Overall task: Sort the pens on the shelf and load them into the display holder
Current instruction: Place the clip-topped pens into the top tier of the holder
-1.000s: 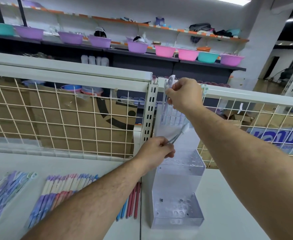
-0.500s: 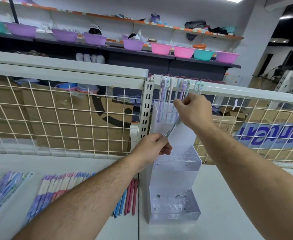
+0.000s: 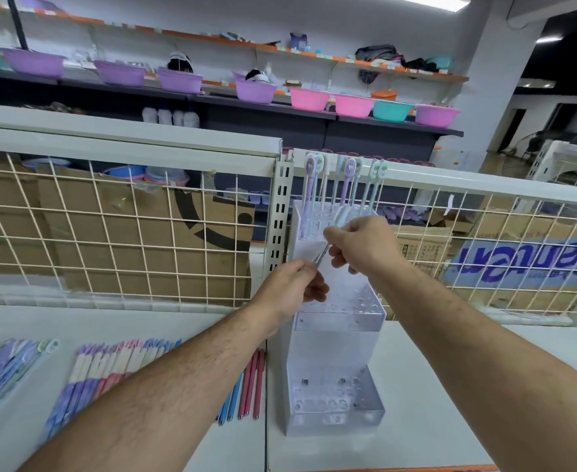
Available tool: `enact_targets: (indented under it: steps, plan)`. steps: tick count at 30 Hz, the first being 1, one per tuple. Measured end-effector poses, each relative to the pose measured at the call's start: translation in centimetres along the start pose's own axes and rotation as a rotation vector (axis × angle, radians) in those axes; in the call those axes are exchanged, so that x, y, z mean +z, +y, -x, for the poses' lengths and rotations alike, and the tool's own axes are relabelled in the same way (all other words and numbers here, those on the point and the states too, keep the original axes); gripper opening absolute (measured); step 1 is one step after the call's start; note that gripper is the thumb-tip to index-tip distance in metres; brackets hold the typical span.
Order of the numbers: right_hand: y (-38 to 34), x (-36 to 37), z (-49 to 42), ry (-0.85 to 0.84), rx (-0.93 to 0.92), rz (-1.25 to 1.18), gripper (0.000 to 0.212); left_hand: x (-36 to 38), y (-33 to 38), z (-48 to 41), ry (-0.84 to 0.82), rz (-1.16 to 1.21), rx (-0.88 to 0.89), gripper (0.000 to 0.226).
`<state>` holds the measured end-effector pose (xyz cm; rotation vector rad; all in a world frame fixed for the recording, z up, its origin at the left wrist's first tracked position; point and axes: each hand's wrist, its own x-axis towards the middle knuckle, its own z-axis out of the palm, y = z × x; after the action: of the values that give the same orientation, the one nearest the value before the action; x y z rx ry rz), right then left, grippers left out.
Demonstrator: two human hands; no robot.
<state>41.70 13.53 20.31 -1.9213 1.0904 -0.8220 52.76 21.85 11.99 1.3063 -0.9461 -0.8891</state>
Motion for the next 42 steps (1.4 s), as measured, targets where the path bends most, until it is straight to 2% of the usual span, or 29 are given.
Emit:
enact_targets:
  steps: [9,13,27,35,42]
  plan:
    - [-4.5,-2.0,-3.4,0.272,-0.217,-0.145,0.017,-0.1,-0.1,-0.4,-0.009,0.035,-0.029,0.020]
    - [-5.8,-2.0,-4.8,0.337,-0.290,-0.093,0.017,-0.1,-0.3,-0.5,-0.005,0.004,-0.025,0.020]
    - [-4.5,0.4,-6.4,0.161,-0.268,0.257,0.033,-0.1,-0.5,-0.6,0.002,-0.055,-0.015,0.017]
    - [-4.8,0.5,-6.7,0.174,-0.355,0.476,0.025,0.0,-0.2,-0.4,0.003,-0.087,-0.012,0.019]
    - [-4.7,1.1,-6.4,0.101,-0.317,0.594,0.030,0.0,0.0,-0.1,0.006,-0.121,-0.006,0.018]
